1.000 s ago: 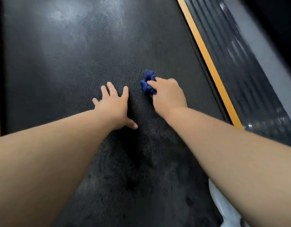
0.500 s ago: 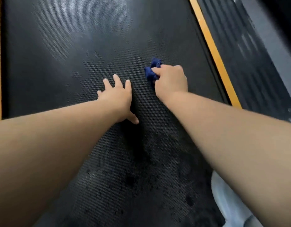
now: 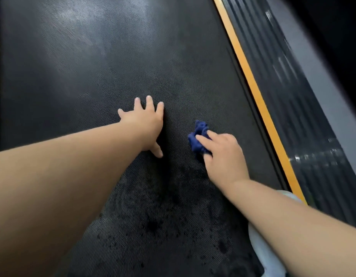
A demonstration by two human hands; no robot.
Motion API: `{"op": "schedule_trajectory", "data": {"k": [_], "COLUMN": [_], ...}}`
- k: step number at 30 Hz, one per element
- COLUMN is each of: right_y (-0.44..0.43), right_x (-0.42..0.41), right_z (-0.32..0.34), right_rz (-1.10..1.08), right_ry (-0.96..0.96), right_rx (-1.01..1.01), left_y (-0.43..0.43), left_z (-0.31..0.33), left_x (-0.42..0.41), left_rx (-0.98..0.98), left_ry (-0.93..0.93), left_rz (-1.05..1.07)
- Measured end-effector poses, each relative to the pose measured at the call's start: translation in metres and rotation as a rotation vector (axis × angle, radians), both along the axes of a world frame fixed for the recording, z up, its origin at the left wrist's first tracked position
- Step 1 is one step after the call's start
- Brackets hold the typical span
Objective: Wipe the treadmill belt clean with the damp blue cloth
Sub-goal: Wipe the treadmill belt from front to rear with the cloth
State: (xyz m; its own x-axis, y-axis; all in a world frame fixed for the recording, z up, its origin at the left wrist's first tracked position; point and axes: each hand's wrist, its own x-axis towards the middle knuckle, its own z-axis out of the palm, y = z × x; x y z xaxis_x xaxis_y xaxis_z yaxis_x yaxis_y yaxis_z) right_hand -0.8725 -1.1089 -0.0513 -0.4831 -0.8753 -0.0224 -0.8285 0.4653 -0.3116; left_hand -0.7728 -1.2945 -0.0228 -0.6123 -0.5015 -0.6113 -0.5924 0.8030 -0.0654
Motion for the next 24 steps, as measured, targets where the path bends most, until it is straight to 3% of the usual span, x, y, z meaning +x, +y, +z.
{"op": "schedule_trajectory", "data": {"k": [4, 8, 14, 18, 24], "right_y": [-0.073, -0.130, -0.045, 0.013, -0.042], "right_x": [-0.029, -0.042, -0.016, 0.004, -0.029], "right_z": [0.001, 0.009, -0.003, -0.008, -0.001], "right_rz": [-0.035, -0.168, -0.027, -0.084, -0.059], "right_ry": [0.064, -0.002, 0.041, -0.004, 0.057], "right_rx": [-0.011, 0.066, -0.037, -0.034, -0.020], "left_y": [-0.002, -0.004, -0.003, 0.001, -0.001], "left_z": [-0.004, -0.008, -0.005, 0.000, -0.004], "left_x": [-0.007, -0.002, -0.004, -0.008, -0.009], "left_rx": [0.024, 0.036, 0.059, 0.068, 0.061], "left_ry": [-0.032, -0.001, -0.028, -0.054, -0.057], "left_rz": [0.019, 0.009, 0.033, 0.061, 0.055]}}
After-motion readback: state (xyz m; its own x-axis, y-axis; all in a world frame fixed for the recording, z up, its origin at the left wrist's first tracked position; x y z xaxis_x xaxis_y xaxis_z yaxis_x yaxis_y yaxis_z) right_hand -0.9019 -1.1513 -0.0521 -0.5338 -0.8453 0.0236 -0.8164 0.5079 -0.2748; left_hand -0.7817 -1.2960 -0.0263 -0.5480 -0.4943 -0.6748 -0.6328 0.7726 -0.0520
